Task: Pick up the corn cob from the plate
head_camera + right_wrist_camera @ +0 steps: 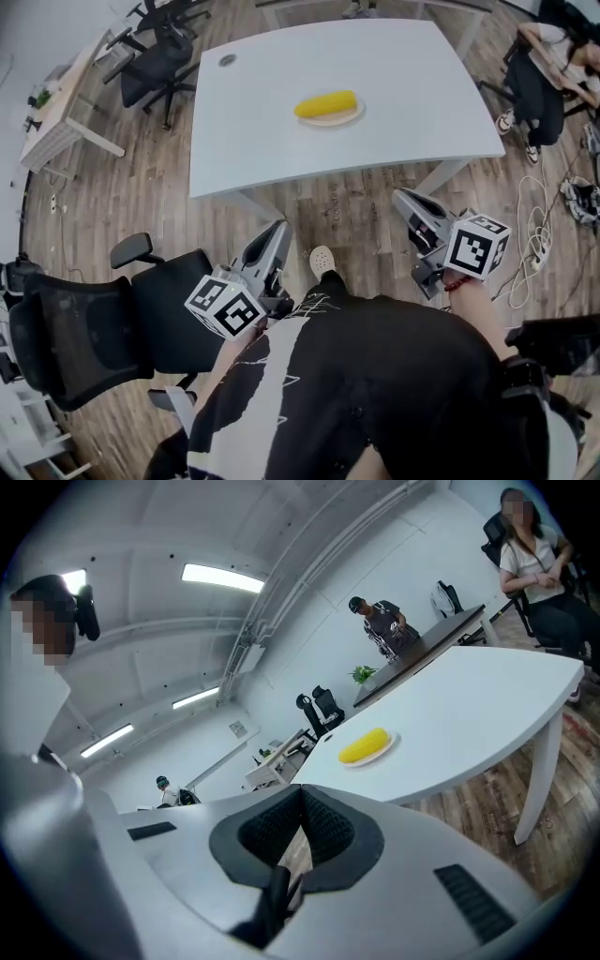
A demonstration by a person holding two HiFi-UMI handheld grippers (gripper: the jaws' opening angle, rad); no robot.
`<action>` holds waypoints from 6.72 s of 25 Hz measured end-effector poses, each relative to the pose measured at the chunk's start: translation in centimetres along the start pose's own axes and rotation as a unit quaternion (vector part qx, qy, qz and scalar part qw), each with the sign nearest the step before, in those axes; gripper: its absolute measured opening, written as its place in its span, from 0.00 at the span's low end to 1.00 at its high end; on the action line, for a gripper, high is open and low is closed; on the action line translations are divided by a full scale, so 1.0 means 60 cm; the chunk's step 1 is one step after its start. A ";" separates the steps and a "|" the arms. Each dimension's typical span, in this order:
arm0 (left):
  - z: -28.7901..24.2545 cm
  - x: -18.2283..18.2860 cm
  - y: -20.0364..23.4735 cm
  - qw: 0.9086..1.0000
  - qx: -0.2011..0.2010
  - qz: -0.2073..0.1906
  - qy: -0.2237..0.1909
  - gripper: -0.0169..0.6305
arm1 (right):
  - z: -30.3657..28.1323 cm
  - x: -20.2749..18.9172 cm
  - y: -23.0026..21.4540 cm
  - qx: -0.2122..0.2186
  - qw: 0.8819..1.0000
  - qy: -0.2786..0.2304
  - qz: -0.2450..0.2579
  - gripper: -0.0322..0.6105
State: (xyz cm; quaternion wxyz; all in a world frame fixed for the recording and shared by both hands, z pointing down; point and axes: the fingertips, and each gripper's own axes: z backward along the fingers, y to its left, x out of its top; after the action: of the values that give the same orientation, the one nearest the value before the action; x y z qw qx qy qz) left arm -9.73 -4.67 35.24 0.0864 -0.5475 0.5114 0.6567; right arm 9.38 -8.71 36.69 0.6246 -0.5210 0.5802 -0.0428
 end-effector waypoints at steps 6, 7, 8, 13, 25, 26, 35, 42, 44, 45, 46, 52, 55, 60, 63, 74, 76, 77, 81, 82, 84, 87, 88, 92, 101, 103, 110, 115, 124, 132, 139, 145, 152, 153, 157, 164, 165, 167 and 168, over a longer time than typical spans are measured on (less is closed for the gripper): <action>-0.071 0.074 0.080 1.000 -0.002 0.003 0.000 0.05 | -0.087 0.095 -0.025 -0.021 0.999 -0.021 0.014 0.07; -0.080 0.084 0.093 1.000 -0.002 0.003 0.002 0.05 | -0.103 0.105 -0.027 -0.018 0.999 -0.024 0.012 0.07; -0.088 0.093 0.105 1.000 -0.002 0.003 0.005 0.05 | -0.118 0.114 -0.029 -0.016 1.000 -0.025 0.009 0.07; -0.132 0.141 0.155 1.000 -0.004 0.005 0.012 0.05 | -0.181 0.140 -0.046 0.003 1.000 -0.025 -0.018 0.07; -0.210 0.215 0.255 0.999 -0.017 -0.008 0.033 0.05 | -0.282 0.215 -0.083 -0.010 0.998 -0.053 -0.021 0.07; -0.214 0.217 0.260 0.999 -0.017 -0.009 0.033 0.05 | -0.287 0.221 -0.085 -0.013 0.998 -0.057 -0.017 0.07; -0.234 0.214 0.276 0.999 -0.014 -0.010 0.031 0.05 | -0.294 0.241 -0.094 -0.024 0.998 -0.062 -0.002 0.07; -0.239 0.214 0.274 1.000 0.018 -0.012 -0.005 0.05 | -0.296 0.262 -0.116 -0.001 0.999 -0.040 0.010 0.07; -0.246 0.219 0.273 0.999 0.045 -0.005 -0.020 0.05 | -0.302 0.282 -0.119 0.019 0.999 -0.025 0.012 0.07; -0.246 0.217 0.271 0.998 0.056 -0.001 -0.028 0.05 | -0.306 0.288 -0.119 0.030 0.999 -0.017 0.014 0.07; -0.245 0.212 0.269 0.997 0.065 0.003 -0.035 0.05 | -0.308 0.292 -0.118 0.040 0.999 -0.011 0.016 0.07; -0.251 0.189 0.241 0.993 0.106 0.008 -0.052 0.05 | -0.308 0.297 -0.127 0.084 0.996 0.031 0.030 0.07; -0.245 0.169 0.229 0.991 0.123 0.009 -0.061 0.05 | -0.306 0.274 -0.148 0.101 0.993 0.055 0.018 0.07; -0.222 0.134 0.210 0.985 0.159 0.014 -0.071 0.05 | -0.311 0.254 -0.160 0.137 0.987 0.070 0.039 0.07; -0.206 0.121 0.197 0.980 0.181 0.016 -0.078 0.05 | -0.314 0.252 -0.181 0.135 0.986 0.064 0.074 0.07; -0.127 0.084 0.176 0.956 0.269 0.041 -0.113 0.05 | -0.373 0.204 -0.211 0.128 0.971 0.162 0.123 0.07; -0.112 0.073 0.176 0.952 0.281 0.046 -0.116 0.05 | -0.386 0.194 -0.207 0.136 0.965 0.169 0.147 0.07; -0.104 0.068 0.177 0.950 0.287 0.047 -0.118 0.05 | -0.393 0.189 -0.205 0.139 0.961 0.174 0.163 0.07; -0.073 0.056 0.176 0.942 0.308 0.050 -0.128 0.05 | -0.414 0.169 -0.208 0.147 0.936 0.215 0.235 0.23; -0.067 0.056 0.173 0.940 0.312 0.050 -0.130 0.05 | -0.417 0.166 -0.208 0.149 0.928 0.228 0.256 0.28; -0.054 0.054 0.166 0.935 0.324 0.051 -0.135 0.05 | -0.422 0.163 -0.206 0.151 0.906 0.249 0.307 0.30; -0.031 0.050 0.167 0.925 0.345 0.058 -0.146 0.05 | -0.435 0.145 -0.206 0.151 0.859 0.288 0.396 0.41; -0.022 0.049 0.167 0.922 0.352 0.061 -0.150 0.05 | -0.441 0.136 -0.205 0.152 0.840 0.302 0.425 0.43; 0.013 0.036 0.164 0.908 0.380 0.069 -0.161 0.05 | -0.460 0.096 -0.208 0.161 0.773 0.355 0.501 0.44; 0.058 0.011 0.166 0.884 0.417 0.090 -0.189 0.05 | -0.480 0.051 -0.232 0.163 0.714 0.422 0.535 0.44; 0.066 0.010 0.167 0.881 0.422 0.094 -0.195 0.05 | -0.485 0.047 -0.233 0.164 0.709 0.428 0.536 0.44; 0.067 0.012 0.182 0.879 0.422 0.100 -0.200 0.05 | -0.499 0.033 -0.234 0.167 0.701 0.449 0.529 0.44; 0.048 0.013 0.180 0.881 0.416 0.101 -0.201 0.05 | -0.497 0.034 -0.243 0.161 0.708 0.442 0.527 0.44; 0.036 -0.048 0.155 0.872 0.434 0.127 -0.188 0.05 | -0.500 0.023 -0.255 0.172 0.719 0.426 0.522 0.46; 0.044 -0.118 0.125 0.861 0.451 0.147 -0.184 0.05 | -0.500 0.022 -0.250 0.173 0.720 0.402 0.538 0.46; 0.068 -0.115 0.103 0.855 0.462 0.134 -0.192 0.05 | -0.502 0.020 -0.252 0.166 0.732 0.396 0.530 0.46; 0.092 -0.108 0.084 0.854 0.462 0.117 -0.206 0.05 | -0.505 0.031 -0.241 0.156 0.760 0.380 0.504 0.45; 0.087 -0.082 0.078 0.863 0.442 0.097 -0.223 0.05 | -0.495 0.079 -0.212 0.135 0.797 0.322 0.492 0.46; 0.085 -0.076 0.080 0.865 0.438 0.094 -0.225 0.05 | -0.497 0.085 -0.207 0.130 0.810 0.308 0.481 0.46; 0.077 -0.045 0.082 0.872 0.421 0.076 -0.235 0.05 | -0.492 0.110 -0.186 0.118 0.876 0.258 0.389 0.45; 0.031 -0.001 0.084 0.888 0.385 0.053 -0.246 0.05 | -0.454 0.130 -0.148 0.153 0.920 0.229 0.277 0.46; 0.024 0.001 0.086 0.891 0.380 0.053 -0.245 0.05 | -0.450 0.130 -0.146 0.158 0.922 0.229 0.270 0.46; 0.012 0.006 0.092 0.896 0.370 0.051 -0.242 0.05 | -0.444 0.125 -0.142 0.164 0.923 0.230 0.260 0.46; 0.006 0.008 0.095 0.898 0.365 0.050 -0.239 0.05 | -0.440 0.120 -0.141 0.165 0.924 0.233 0.256 0.46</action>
State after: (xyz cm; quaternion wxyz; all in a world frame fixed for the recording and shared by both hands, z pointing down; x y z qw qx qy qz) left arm -13.99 -7.23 38.06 0.3670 -0.2779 0.7056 0.5388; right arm -3.92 -33.16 43.43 0.5386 -0.2196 0.8077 -0.0962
